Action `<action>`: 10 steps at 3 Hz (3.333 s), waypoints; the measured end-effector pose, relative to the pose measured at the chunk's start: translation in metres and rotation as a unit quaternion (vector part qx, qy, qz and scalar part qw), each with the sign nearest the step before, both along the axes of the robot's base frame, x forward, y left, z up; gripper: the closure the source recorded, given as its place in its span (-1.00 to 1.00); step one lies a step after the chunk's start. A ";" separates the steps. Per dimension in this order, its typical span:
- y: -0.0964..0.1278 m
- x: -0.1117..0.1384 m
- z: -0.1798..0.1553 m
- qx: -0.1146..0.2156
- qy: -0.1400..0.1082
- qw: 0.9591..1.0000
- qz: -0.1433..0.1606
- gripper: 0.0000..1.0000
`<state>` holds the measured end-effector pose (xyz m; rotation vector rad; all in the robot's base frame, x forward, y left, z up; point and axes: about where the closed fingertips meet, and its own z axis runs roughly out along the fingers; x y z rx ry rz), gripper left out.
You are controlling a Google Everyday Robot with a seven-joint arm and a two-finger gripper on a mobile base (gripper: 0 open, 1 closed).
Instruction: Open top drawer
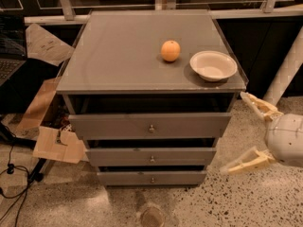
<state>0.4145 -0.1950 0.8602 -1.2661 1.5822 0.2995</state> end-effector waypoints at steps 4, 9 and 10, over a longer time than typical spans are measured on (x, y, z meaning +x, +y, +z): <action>0.064 0.083 -0.081 0.085 -0.079 0.991 -0.071 -0.56; 0.076 0.106 -0.099 0.071 -0.081 0.993 -0.055 1.00; 0.081 0.130 -0.114 0.057 -0.089 0.993 -0.053 1.00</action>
Offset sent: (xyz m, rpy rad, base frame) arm 0.0957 0.0661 -0.0911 0.1936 -0.2227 -0.1897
